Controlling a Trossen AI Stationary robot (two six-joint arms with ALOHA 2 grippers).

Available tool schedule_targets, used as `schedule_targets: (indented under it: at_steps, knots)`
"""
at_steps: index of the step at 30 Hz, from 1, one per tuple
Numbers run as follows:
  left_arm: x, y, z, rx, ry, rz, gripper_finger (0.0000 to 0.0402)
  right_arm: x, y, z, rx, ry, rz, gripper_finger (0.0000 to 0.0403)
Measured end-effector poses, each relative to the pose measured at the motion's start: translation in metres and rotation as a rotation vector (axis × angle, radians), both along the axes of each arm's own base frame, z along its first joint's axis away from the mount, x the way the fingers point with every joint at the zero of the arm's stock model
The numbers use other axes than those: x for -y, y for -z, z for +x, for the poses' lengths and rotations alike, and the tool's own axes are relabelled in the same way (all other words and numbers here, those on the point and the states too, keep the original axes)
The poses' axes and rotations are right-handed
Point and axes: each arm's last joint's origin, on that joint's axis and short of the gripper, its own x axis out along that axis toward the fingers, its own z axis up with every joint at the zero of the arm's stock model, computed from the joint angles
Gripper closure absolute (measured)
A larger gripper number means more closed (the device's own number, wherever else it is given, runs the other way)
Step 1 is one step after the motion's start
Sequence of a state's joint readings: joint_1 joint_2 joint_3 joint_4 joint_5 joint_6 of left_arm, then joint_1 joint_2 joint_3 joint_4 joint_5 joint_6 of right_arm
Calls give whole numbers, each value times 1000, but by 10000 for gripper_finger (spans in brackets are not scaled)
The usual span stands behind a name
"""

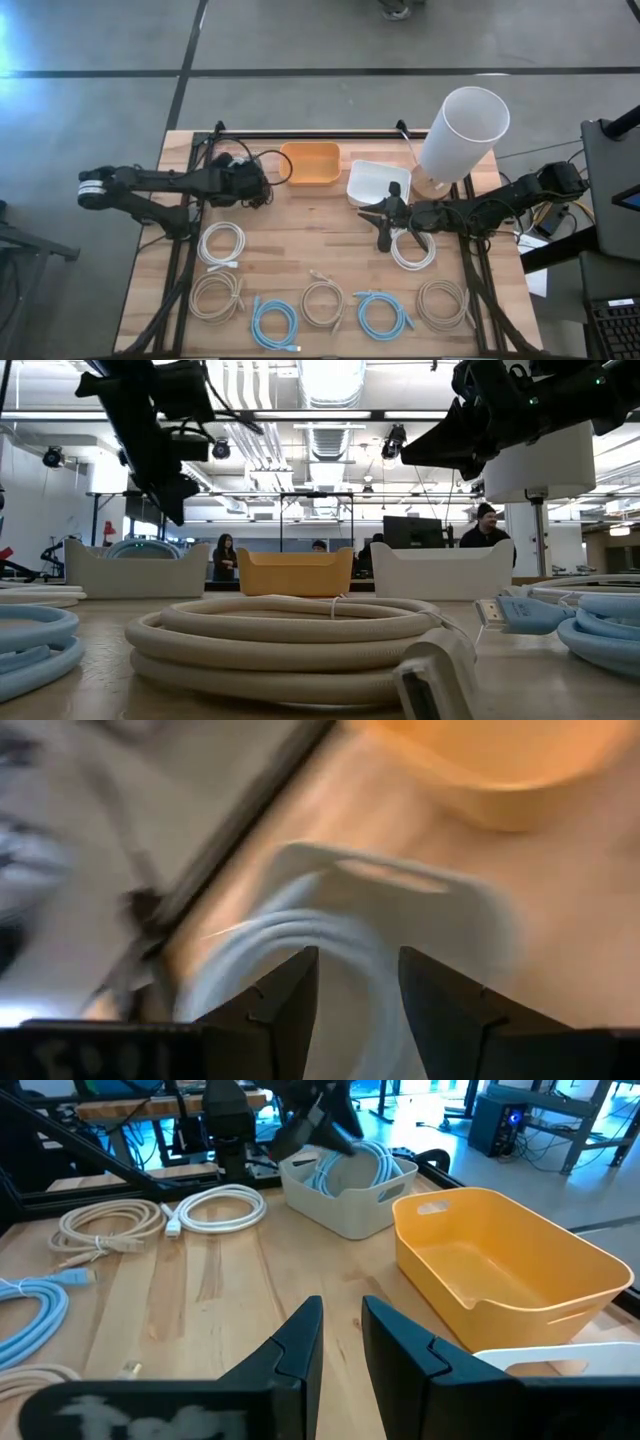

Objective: Sort HDMI cables
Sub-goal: Put the left blue hdmi cable into the gray bin

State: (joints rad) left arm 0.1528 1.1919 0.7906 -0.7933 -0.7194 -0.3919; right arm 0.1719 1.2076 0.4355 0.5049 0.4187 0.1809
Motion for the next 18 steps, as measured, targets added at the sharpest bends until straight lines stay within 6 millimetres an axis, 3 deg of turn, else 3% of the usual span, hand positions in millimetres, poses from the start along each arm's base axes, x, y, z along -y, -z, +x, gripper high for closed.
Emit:
schedule_targets:
  at_steps: [10,18]
  knots:
    - [25,8,27,236,438,-306,236,0,0,0,-1,1,2,335]
    - [62,12,36,369,731,-459,236,0,0,0,-2,1,2,335]
